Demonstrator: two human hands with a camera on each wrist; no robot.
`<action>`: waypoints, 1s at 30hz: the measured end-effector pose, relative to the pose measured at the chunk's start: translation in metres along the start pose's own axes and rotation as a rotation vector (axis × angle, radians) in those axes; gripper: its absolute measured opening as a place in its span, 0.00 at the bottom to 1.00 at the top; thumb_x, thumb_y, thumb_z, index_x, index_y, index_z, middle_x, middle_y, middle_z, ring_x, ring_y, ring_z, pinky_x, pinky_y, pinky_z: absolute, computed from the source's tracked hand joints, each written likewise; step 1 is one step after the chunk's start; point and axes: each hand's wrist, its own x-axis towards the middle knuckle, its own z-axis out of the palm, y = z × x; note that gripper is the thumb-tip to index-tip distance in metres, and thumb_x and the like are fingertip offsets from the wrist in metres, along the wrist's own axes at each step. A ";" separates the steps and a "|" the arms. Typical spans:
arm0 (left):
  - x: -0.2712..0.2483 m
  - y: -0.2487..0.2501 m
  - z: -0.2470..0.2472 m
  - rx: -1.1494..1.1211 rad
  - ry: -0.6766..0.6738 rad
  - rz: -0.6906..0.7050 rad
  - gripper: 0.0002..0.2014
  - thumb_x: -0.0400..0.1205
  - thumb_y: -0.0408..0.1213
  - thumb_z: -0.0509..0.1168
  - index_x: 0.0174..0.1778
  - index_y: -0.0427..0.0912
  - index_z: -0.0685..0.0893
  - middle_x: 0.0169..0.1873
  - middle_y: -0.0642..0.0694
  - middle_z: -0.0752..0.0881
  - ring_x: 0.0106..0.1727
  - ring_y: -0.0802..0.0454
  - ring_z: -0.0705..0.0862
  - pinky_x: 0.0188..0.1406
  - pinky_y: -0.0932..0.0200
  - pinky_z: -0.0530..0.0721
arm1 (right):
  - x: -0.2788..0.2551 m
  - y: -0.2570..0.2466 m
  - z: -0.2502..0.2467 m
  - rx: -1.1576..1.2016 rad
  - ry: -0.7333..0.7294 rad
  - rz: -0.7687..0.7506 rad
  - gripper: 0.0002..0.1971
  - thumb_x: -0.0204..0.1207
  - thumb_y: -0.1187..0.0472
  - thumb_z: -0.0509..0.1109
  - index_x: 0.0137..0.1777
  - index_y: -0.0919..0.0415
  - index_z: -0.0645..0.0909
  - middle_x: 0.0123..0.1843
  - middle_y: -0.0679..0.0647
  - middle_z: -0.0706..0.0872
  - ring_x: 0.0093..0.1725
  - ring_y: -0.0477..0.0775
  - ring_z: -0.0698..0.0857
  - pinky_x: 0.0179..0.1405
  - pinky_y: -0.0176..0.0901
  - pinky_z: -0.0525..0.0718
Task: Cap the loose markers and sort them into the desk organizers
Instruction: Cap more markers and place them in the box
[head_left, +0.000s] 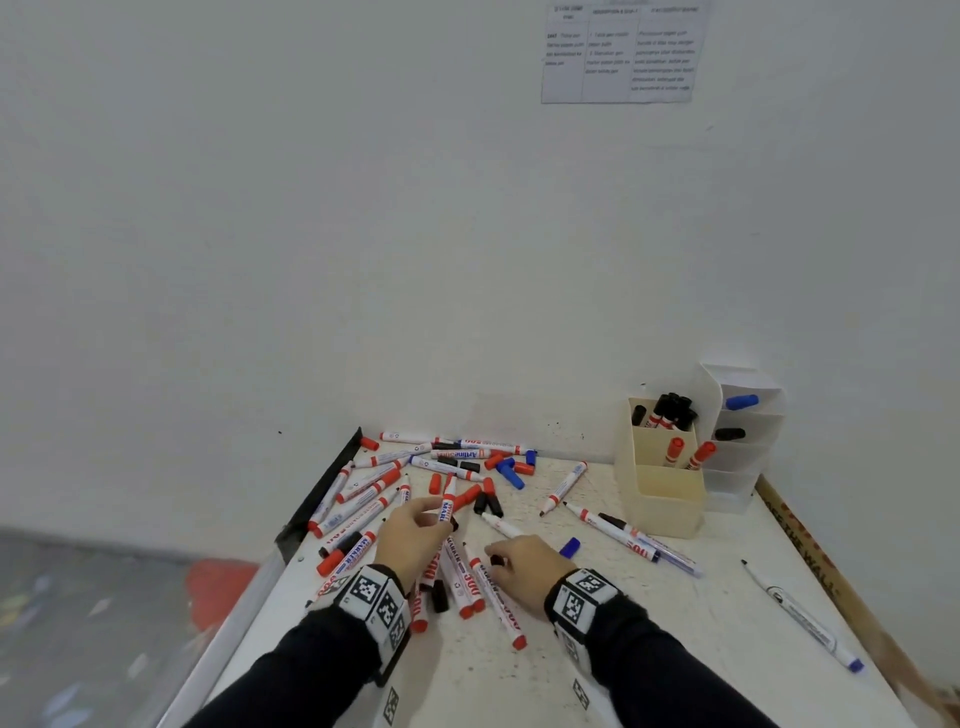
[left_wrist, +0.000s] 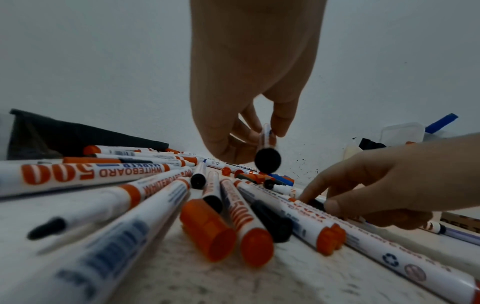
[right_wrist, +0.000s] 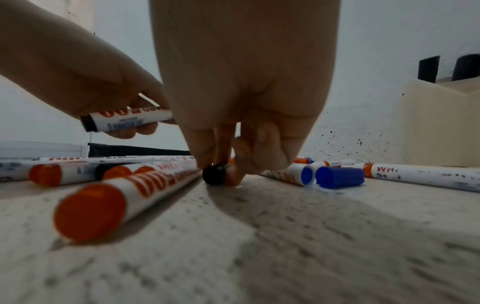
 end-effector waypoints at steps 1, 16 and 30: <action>-0.001 0.000 -0.002 0.011 -0.009 0.011 0.18 0.80 0.34 0.66 0.67 0.44 0.78 0.42 0.55 0.84 0.43 0.58 0.84 0.37 0.68 0.77 | 0.002 0.000 0.001 0.014 0.024 0.023 0.18 0.81 0.57 0.61 0.70 0.55 0.74 0.68 0.56 0.79 0.64 0.52 0.80 0.62 0.41 0.78; -0.016 0.000 0.016 0.217 -0.221 0.164 0.18 0.84 0.30 0.57 0.69 0.47 0.79 0.69 0.50 0.79 0.68 0.55 0.75 0.61 0.67 0.70 | -0.008 0.015 -0.024 0.485 0.401 -0.088 0.11 0.77 0.64 0.67 0.54 0.48 0.74 0.52 0.47 0.79 0.41 0.38 0.76 0.48 0.36 0.74; -0.032 0.011 0.040 0.039 -0.343 0.190 0.08 0.83 0.36 0.60 0.51 0.53 0.82 0.46 0.51 0.87 0.42 0.60 0.83 0.42 0.67 0.77 | -0.028 0.046 -0.031 0.543 0.272 -0.059 0.05 0.79 0.61 0.65 0.53 0.53 0.75 0.51 0.51 0.82 0.53 0.46 0.81 0.45 0.26 0.76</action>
